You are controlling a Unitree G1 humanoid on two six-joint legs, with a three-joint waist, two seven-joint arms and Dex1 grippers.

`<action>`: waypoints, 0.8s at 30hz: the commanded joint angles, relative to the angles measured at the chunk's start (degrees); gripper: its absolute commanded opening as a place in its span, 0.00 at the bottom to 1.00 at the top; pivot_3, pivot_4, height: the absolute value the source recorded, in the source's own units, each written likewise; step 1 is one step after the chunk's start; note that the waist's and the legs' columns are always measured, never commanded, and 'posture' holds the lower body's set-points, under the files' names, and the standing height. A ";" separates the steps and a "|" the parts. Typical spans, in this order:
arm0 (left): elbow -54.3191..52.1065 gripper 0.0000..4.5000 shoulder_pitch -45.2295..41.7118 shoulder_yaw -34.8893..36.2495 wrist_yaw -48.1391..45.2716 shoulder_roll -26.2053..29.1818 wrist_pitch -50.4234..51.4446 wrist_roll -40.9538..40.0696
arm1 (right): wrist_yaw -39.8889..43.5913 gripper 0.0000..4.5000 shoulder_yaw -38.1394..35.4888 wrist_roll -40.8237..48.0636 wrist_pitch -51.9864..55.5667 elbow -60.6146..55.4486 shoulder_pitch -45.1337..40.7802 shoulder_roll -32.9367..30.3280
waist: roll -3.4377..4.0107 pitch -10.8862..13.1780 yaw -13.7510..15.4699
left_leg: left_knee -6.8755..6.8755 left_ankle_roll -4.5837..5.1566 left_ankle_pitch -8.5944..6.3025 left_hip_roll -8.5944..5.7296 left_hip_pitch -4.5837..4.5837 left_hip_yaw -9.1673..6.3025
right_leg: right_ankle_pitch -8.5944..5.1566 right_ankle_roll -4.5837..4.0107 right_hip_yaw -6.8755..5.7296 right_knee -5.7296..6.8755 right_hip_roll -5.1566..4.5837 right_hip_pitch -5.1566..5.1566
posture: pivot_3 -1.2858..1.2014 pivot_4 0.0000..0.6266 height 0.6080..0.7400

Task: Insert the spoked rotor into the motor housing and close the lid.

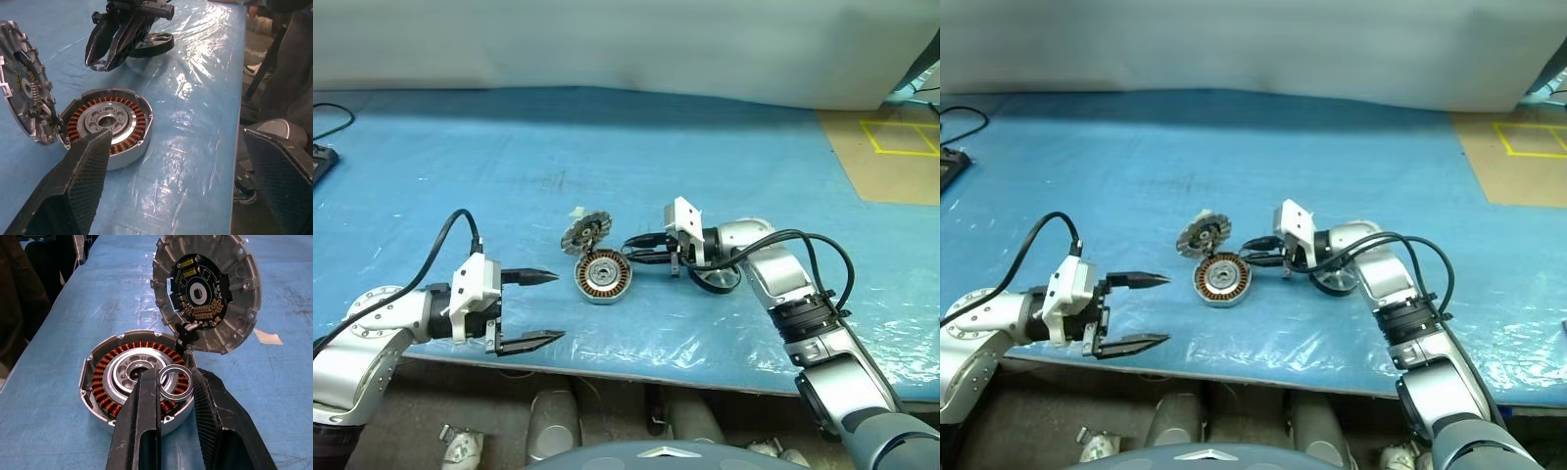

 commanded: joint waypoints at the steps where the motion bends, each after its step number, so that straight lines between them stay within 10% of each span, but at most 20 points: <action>1: 0.62 1.00 0.61 1.71 0.51 -0.30 -2.35 0.94 | 1.15 0.12 1.50 0.33 -1.51 -0.99 -1.48 1.19 | 0.00 0.00 -0.11 | 0.00 0.00 0.00 0.00 0.01 0.00 | 0.00 0.00 0.00 0.00 0.00 0.00 | 0.52 0.24 1.00; 24: 11.79 1.00 -1.92 -1.05 2.29 -5.52 -8.83 5.84 | -0.15 0.12 6.45 -4.87 -3.20 5.30 -4.01 5.59 | -0.01 -0.01 -0.09 | 0.02 -0.03 0.02 0.01 0.02 0.00 | 0.01 -0.02 -0.01 0.05 0.00 0.02 | 0.52 0.24 1.00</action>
